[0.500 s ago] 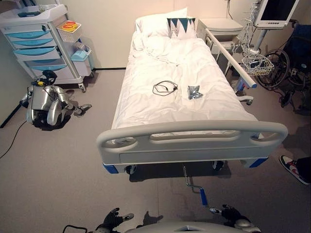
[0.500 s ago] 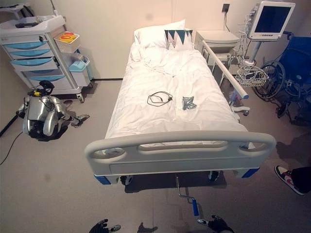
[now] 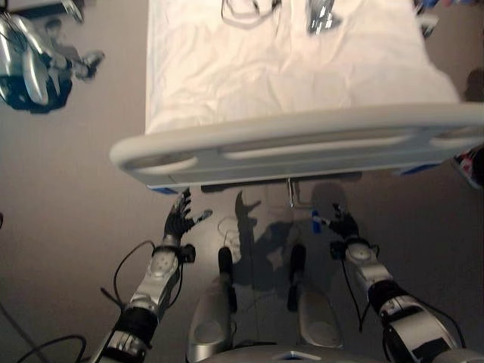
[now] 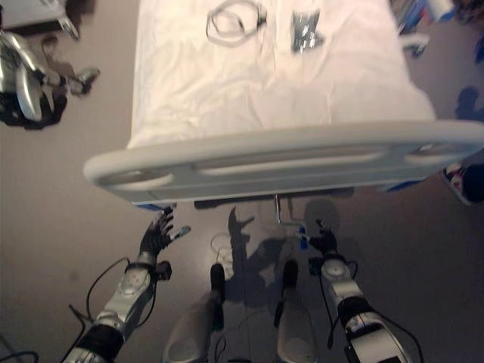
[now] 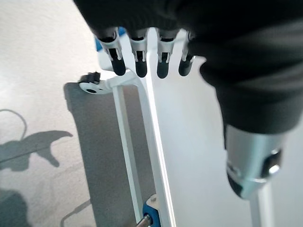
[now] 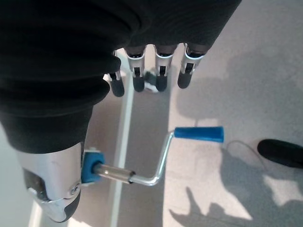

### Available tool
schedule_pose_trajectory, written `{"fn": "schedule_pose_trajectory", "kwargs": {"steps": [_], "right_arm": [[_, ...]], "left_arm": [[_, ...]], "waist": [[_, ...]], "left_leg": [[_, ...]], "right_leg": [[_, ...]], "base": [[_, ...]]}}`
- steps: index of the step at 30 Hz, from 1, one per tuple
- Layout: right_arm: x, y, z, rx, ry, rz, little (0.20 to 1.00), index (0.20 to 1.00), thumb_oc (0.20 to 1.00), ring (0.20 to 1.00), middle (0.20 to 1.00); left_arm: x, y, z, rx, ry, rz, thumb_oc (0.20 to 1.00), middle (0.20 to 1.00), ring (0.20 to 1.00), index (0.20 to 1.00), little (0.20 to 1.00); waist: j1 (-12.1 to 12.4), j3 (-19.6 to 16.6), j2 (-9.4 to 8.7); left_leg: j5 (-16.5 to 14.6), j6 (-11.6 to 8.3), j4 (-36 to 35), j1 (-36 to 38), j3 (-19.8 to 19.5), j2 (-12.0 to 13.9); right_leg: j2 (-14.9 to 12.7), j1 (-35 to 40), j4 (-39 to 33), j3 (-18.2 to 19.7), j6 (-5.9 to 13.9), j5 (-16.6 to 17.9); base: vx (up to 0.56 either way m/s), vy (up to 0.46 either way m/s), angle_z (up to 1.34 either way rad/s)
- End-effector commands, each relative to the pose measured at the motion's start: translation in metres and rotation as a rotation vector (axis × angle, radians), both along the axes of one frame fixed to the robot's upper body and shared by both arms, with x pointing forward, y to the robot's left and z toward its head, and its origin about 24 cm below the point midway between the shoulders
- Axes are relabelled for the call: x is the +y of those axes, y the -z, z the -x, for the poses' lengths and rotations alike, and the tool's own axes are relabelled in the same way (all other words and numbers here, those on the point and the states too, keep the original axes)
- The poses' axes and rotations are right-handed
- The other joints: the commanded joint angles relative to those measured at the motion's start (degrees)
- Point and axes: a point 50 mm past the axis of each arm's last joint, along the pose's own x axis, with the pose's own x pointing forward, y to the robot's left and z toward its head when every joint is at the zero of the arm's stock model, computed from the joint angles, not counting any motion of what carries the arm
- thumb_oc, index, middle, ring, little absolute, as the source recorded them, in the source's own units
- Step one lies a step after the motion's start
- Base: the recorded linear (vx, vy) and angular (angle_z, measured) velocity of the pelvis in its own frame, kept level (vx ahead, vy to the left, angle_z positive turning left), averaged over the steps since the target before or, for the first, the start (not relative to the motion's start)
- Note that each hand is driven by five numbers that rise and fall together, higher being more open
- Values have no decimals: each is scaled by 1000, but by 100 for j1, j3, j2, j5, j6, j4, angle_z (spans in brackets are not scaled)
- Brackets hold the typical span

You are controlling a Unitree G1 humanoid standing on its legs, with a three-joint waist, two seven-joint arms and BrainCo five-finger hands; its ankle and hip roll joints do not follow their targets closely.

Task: Raise the hospital bed

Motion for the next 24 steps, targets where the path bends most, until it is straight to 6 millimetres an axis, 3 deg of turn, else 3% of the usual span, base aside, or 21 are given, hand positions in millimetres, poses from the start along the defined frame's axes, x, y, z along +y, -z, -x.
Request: {"fn": "schedule_pose_trajectory", "kwargs": {"steps": [1,2,3,4,5,6,9,11,13,18,24], "right_arm": [[1,-18,-8,-110,21,1,1000,1000,1000,1000,1000],[2,-28,-16,-151,32,-4,1000,1000,1000,1000,1000],[2,-28,-16,-152,32,-4,1000,1000,1000,1000,1000],[1,-38,-23,-190,49,-6,1000,1000,1000,1000,1000],[1,-38,-23,-190,50,-6,1000,1000,1000,1000,1000],[-1,-52,-30,-239,58,4,1000,1000,1000,1000,1000],[-1,-62,-36,-278,70,4,1000,1000,1000,1000,1000],[2,-77,-45,-324,74,0,1000,1000,1000,1000,1000],[3,-79,-47,-332,73,-1,1000,1000,1000,1000,1000],[-6,-92,-53,-357,101,9,1000,1000,1000,1000,1000],[-11,-105,-60,-382,114,40,1000,1000,1000,1000,1000]], "left_arm": [[-2,-26,-2,-145,-9,40,1000,1000,1000,1000,1000],[-7,-46,-8,-224,11,47,1000,1000,1000,1000,1000],[-7,-46,-8,-225,11,47,1000,1000,1000,1000,1000],[-15,-67,-10,-309,56,37,1000,1000,1000,1000,1000],[-15,-67,-10,-309,56,36,1000,1000,1000,1000,1000],[-23,-92,-11,-410,102,34,1000,1000,1000,1000,1000],[-31,-110,-12,-482,150,20,1000,1000,1000,1000,1000],[-42,-144,-10,-616,219,14,1000,1000,1000,1000,1000],[-45,-153,-9,-652,234,8,1000,1000,1000,1000,1000],[-75,-188,1,-808,369,-11,1000,1000,1000,1000,1000],[-93,-210,10,-894,441,40,1000,1000,1000,1000,1000]], "waist": [[27,-117,-75],[17,-9,-35],[15,-18,-35],[-3,119,7],[-2,117,7],[-33,262,57],[-42,376,75],[-55,486,89],[-50,486,81],[-56,486,117],[-56,486,163]], "left_leg": [[239,104,268,-668,-500,-77],[244,102,405,-932,-521,-77],[239,103,421,-957,-523,-78],[246,91,574,-1267,-537,-91],[210,88,615,-1285,-539,-89],[256,79,738,-1625,-555,-88],[216,75,904,-1928,-558,-74],[202,48,1110,-2408,-566,-92],[195,32,1181,-2575,-562,-81],[81,8,1643,-3387,-625,-75],[-85,-21,2211,-4176,-659,-53]], "right_leg": [[-209,-571,591,-105,125,164],[-243,-824,748,-81,120,139],[-245,-847,763,-80,119,134],[-271,-1119,932,-78,107,127],[-273,-1139,976,-75,108,90],[-270,-1472,1145,-55,103,89],[-283,-1781,1348,-18,106,35],[-301,-2254,1566,39,116,27],[-309,-2412,1636,48,118,17],[-337,-3168,2112,76,106,-82],[-361,-3930,2733,127,85,-259]], "base": [[-169,-22,-8],[-67,-14,1],[-137,-24,2],[-65,-10,3],[-152,-7,7],[-74,1,6],[-90,-15,7],[-90,-53,8],[-52,-36,7],[-35,-16,7],[-7,-2,2]]}}
